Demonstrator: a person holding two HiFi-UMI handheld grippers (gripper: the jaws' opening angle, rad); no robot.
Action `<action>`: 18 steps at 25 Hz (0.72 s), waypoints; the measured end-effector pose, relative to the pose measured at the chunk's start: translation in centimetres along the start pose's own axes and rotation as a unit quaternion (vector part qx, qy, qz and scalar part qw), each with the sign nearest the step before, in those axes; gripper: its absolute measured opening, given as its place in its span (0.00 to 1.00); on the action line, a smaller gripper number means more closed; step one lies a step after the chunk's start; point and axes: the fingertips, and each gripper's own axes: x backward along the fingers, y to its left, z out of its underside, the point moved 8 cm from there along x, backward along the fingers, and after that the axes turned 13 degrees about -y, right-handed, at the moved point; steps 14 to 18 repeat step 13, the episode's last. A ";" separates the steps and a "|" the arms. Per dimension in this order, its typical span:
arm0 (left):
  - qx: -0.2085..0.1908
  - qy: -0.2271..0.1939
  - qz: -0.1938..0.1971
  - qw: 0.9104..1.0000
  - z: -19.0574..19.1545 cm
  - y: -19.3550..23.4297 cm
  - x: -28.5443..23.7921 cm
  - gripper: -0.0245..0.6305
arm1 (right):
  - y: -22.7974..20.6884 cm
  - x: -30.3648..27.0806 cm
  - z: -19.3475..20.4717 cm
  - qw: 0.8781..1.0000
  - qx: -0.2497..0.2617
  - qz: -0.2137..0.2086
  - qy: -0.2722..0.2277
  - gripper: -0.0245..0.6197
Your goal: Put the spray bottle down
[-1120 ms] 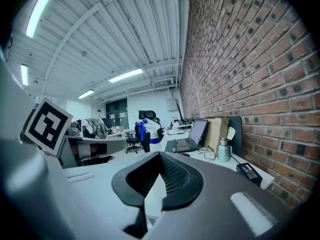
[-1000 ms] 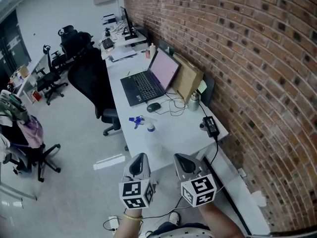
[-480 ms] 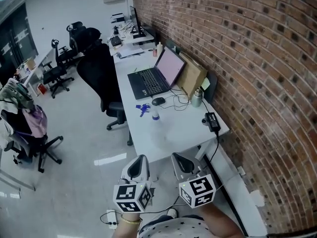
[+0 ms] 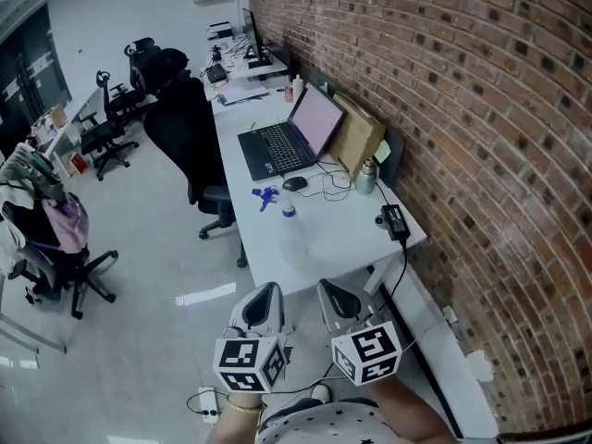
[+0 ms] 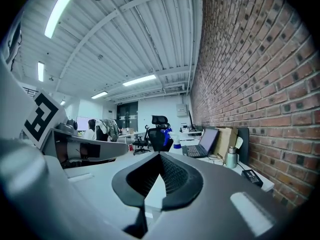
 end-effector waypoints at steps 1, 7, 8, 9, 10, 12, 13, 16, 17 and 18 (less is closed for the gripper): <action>-0.001 0.001 0.001 1.000 0.0 -0.1 0.0 0.05 | -0.1 0.0 -0.1 1.000 -0.001 0.001 -0.001 0.04; 0.004 0.004 0.004 1.000 -0.1 0.0 -0.3 0.05 | -0.1 0.1 -0.3 1.000 0.000 0.002 -0.003 0.03; 0.004 0.005 0.004 1.000 -0.1 0.0 -0.2 0.05 | -0.1 0.1 -0.2 1.000 0.001 0.002 -0.003 0.03; 0.004 0.006 0.003 1.000 0.0 0.0 -0.2 0.05 | 0.0 0.0 -0.2 1.000 0.002 0.001 -0.003 0.03; 0.003 0.006 0.003 1.000 0.0 0.1 -0.3 0.05 | 0.1 0.0 -0.2 1.000 0.003 -0.001 -0.003 0.03; 0.004 0.007 0.002 1.000 0.1 0.2 -0.4 0.05 | 0.2 -0.1 -0.1 1.000 0.004 -0.003 -0.002 0.04; 0.004 0.007 0.002 1.000 0.1 0.3 -0.5 0.05 | 0.2 -0.2 -0.1 1.000 0.005 -0.005 -0.002 0.04; 0.004 0.007 0.002 1.000 0.1 0.3 -0.5 0.05 | 0.2 -0.2 -0.1 1.000 0.005 -0.005 -0.002 0.04; 0.004 0.007 0.002 1.000 0.1 0.3 -0.5 0.05 | 0.2 -0.2 -0.1 1.000 0.005 -0.005 -0.002 0.04; 0.004 0.007 0.002 1.000 0.1 0.3 -0.5 0.05 | 0.2 -0.2 -0.1 1.000 0.005 -0.005 -0.002 0.04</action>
